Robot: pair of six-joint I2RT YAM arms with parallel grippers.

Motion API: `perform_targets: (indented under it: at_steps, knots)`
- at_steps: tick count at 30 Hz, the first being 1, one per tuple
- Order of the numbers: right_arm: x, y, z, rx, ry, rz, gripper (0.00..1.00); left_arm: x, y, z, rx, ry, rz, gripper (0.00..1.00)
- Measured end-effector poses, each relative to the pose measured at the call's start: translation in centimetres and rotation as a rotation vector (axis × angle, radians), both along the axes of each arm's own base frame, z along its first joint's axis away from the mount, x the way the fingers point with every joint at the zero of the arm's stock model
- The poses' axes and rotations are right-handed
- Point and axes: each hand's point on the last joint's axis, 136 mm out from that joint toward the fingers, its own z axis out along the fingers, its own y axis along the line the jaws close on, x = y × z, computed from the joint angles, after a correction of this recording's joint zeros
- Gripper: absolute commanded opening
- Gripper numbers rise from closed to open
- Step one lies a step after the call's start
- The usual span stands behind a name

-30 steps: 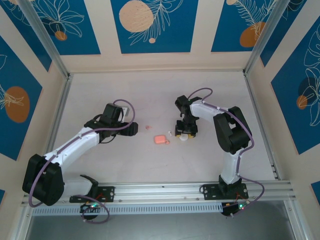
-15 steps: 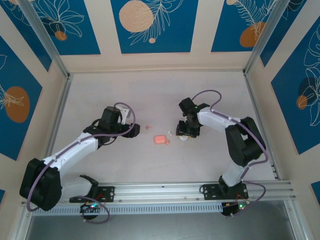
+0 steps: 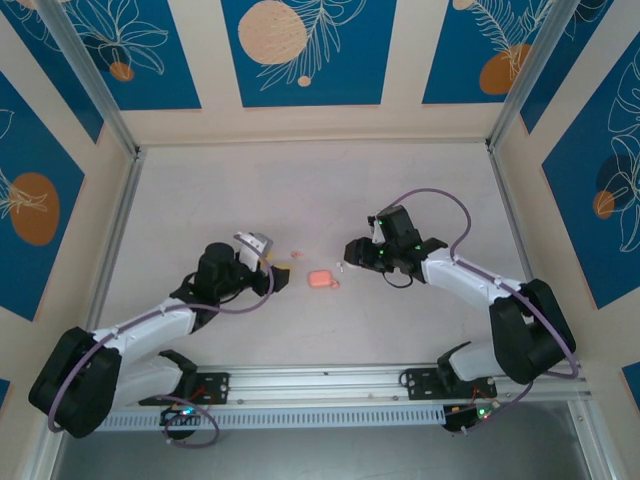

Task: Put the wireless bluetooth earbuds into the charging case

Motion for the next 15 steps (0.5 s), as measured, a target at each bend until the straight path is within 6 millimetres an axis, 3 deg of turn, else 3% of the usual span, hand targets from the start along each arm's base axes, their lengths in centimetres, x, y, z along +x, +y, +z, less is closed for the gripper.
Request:
perform_targets:
  at_steps: [6,15]
  knots:
    - [-0.5,2.5,3.3,0.117,-0.139,0.075,0.45,-1.0,-2.7,2.4,-0.052,-0.134,-0.124,0.70]
    - [-1.8,5.7,7.7,0.218,-0.294,0.172,0.44,-1.8,-5.4,2.7,-0.082,-0.211,-0.215,0.66]
